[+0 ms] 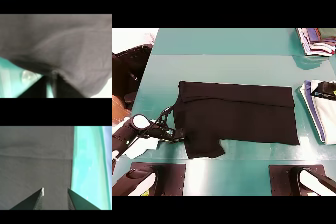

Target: Fold the shirts.

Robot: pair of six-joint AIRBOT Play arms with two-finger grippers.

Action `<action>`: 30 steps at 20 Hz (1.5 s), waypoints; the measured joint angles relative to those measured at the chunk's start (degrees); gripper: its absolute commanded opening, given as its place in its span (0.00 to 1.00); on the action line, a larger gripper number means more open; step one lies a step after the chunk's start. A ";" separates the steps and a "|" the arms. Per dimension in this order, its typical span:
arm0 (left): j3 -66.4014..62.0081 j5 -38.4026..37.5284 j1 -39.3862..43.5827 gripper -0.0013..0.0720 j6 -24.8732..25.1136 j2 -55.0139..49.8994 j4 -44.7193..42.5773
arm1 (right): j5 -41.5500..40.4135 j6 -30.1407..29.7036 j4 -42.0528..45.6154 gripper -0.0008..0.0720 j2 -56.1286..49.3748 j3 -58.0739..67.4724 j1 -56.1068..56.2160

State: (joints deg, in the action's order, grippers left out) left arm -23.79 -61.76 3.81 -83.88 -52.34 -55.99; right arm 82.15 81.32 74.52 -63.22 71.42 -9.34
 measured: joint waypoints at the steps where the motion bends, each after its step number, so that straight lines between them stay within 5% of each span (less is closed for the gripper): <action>1: 0.00 0.04 0.46 0.05 -0.22 0.02 0.28 | 0.92 -0.02 0.00 0.49 0.02 -0.13 -0.92; 3: -0.59 -0.42 0.96 0.05 -0.26 0.02 0.24 | 3.02 -0.02 0.37 0.49 0.48 -1.88 -3.96; 5: -1.77 -1.36 1.27 0.05 -0.15 0.02 0.31 | 4.26 -0.07 0.44 0.68 1.55 -6.58 -8.24; 14: -6.69 -3.34 1.53 0.05 1.64 0.04 0.13 | 0.72 -1.40 -1.97 0.66 1.18 -36.98 -21.88; 17: -7.02 -3.17 1.55 0.05 1.70 0.04 -0.98 | -0.94 -1.84 -5.73 0.59 0.26 -40.11 -19.45; 21: -7.21 -3.67 1.55 0.05 1.75 0.02 -3.02 | -5.90 -2.36 -6.60 0.06 1.05 -39.63 -15.04; 30: -8.13 -18.08 1.55 0.05 -3.56 13.62 -11.72 | 2.47 -3.30 0.72 0.03 15.61 -36.52 -6.91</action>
State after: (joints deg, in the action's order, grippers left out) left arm -31.92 -79.83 5.37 -87.44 -38.72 -67.70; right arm 84.62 78.02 75.24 -47.62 34.89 -16.25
